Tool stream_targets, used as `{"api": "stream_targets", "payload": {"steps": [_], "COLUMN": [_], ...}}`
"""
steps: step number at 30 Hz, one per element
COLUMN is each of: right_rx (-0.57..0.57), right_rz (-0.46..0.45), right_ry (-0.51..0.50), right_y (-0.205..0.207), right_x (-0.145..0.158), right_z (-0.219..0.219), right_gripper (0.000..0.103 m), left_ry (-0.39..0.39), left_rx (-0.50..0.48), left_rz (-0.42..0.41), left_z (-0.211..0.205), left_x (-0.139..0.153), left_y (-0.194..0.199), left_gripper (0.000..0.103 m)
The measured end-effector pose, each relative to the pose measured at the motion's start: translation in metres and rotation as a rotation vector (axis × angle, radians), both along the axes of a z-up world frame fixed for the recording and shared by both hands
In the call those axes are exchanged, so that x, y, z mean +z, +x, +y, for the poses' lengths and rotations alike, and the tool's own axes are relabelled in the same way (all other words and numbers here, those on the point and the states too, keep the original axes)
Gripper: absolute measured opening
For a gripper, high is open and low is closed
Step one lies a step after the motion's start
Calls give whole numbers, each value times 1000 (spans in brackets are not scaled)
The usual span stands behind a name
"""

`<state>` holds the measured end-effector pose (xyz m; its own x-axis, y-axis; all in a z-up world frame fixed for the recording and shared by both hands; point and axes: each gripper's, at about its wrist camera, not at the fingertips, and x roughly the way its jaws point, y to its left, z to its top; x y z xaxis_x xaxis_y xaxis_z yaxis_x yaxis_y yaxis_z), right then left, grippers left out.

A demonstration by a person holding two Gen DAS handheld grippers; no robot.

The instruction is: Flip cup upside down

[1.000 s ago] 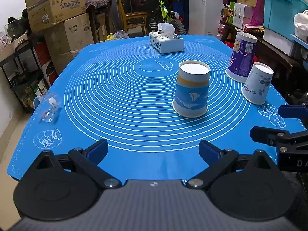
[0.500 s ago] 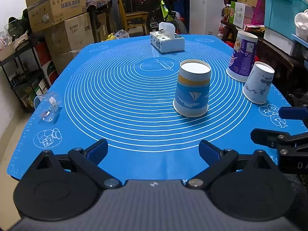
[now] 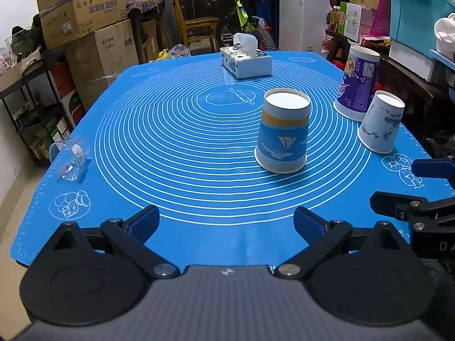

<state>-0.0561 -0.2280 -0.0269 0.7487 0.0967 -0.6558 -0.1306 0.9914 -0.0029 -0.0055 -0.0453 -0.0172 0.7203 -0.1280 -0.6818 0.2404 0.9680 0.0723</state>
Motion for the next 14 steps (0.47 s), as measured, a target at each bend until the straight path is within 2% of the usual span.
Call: {"api": "stream_targets", "payload": {"steps": [14], "right_rx": [-5], "right_rz": [12], "right_ry": [2], "right_y": [-2], "right_x": [-3], "right_z": [-1], "right_gripper": [81], "left_ry": [4], "left_rx": [-2], "left_rz": [1], "left_z": [-4], "left_x": [-1], "left_y": [-1], "left_gripper": [100]}}
